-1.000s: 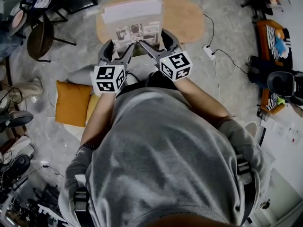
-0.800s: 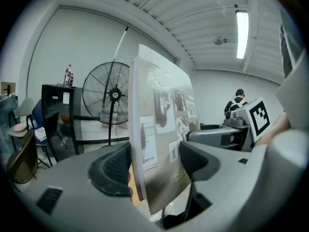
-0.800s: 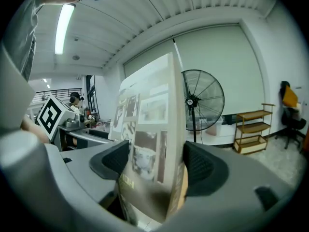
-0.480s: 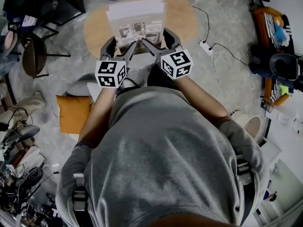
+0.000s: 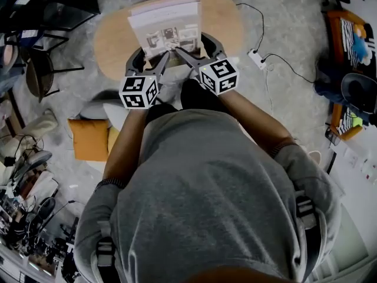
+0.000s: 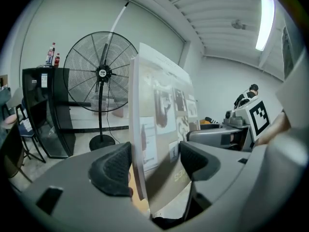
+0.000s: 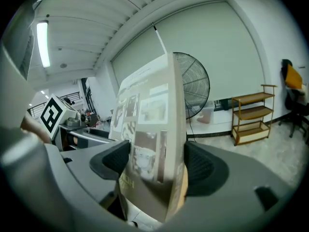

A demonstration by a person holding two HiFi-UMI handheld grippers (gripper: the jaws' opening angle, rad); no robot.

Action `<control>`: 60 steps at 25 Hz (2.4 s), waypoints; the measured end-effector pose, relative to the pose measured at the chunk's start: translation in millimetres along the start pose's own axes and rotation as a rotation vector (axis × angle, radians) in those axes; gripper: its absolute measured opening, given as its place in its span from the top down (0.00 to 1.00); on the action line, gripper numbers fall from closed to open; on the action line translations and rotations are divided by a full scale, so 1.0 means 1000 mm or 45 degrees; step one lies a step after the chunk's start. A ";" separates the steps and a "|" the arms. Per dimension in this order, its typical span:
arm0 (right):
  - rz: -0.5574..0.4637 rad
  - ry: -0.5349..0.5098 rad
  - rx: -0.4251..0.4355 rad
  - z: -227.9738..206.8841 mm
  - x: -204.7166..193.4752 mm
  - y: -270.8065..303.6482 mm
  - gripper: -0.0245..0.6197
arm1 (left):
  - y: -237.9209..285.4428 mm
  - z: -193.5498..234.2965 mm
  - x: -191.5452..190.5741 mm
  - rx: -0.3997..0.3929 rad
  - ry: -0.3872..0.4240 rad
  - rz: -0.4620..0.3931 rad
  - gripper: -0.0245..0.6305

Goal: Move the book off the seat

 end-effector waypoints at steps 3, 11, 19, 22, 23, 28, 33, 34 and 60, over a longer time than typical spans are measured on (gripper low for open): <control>0.031 0.023 0.006 -0.031 -0.003 0.003 0.40 | 0.030 -0.008 -0.004 0.012 -0.016 0.029 0.44; 0.150 0.167 0.004 -0.092 -0.031 0.027 0.39 | 0.089 -0.010 -0.032 0.005 -0.064 0.136 0.44; 0.330 0.249 -0.010 -0.126 -0.101 0.076 0.39 | 0.131 0.017 -0.111 -0.018 -0.169 0.254 0.44; 0.405 0.276 -0.031 -0.137 -0.132 0.096 0.39 | 0.147 0.028 -0.148 -0.032 -0.238 0.311 0.44; 0.428 0.284 -0.039 -0.141 -0.142 0.102 0.39 | 0.152 0.031 -0.159 -0.036 -0.256 0.329 0.44; 0.523 0.360 -0.065 -0.159 -0.189 0.119 0.39 | 0.173 0.037 -0.210 -0.065 -0.332 0.407 0.44; 0.586 0.407 -0.089 -0.180 -0.230 0.132 0.39 | 0.195 0.037 -0.254 -0.079 -0.376 0.463 0.44; 0.596 0.422 -0.091 -0.185 -0.238 0.134 0.39 | 0.199 0.037 -0.262 -0.078 -0.387 0.471 0.44; 0.700 0.523 -0.200 -0.237 -0.330 0.182 0.37 | 0.258 0.055 -0.376 -0.100 -0.643 0.579 0.44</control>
Point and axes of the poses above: the fingertips, and each gripper's own axes: y forward along the fingers, z to its left, x out of its top, the point moved 5 cm from there along -y, backward along the fingers, and after that the axes turned 9 degrees about y, right-handed, at the moved point
